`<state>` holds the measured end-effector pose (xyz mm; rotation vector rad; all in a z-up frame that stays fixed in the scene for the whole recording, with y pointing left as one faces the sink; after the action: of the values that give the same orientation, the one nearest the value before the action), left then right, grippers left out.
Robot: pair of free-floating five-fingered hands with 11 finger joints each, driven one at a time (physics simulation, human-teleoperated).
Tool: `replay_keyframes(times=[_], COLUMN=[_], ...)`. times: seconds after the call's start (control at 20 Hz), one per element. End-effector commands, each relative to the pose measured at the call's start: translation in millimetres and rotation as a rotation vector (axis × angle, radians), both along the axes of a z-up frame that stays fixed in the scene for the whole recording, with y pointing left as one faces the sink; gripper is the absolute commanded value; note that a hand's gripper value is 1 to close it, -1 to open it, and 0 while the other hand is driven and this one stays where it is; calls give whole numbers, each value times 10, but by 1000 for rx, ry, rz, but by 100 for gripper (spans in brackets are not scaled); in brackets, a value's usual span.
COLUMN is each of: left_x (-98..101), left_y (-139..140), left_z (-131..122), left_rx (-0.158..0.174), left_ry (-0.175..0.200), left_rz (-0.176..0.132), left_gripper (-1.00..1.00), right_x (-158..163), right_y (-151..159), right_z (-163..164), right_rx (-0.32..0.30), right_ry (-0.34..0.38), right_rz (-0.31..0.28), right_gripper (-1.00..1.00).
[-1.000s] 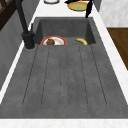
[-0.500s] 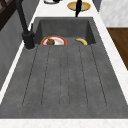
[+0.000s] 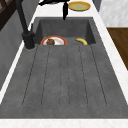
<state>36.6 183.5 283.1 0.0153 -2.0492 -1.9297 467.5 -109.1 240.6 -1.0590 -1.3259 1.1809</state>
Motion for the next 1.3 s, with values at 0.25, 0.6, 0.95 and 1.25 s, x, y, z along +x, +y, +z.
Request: replay_keyframes(times=[0.25,0.6,0.95,1.25], left_x=[0,0,0,0], left_y=[0,0,0,0], left_z=[0,0,0,0], left_rx=[0,0,0,0], left_ry=[0,0,0,0], left_rz=[0,0,0,0], left_gripper=[0,0,0,0], right_x=[561,913,1172,1483], right_y=[6,144,345,442], right_z=[-285,-576,-893,-1001], right_rx=[-93,-100,-146,-318], right_ry=[87,155,164,48], right_rz=[0,-23,-99,-136], right_gripper=[-100,-100,100,100])
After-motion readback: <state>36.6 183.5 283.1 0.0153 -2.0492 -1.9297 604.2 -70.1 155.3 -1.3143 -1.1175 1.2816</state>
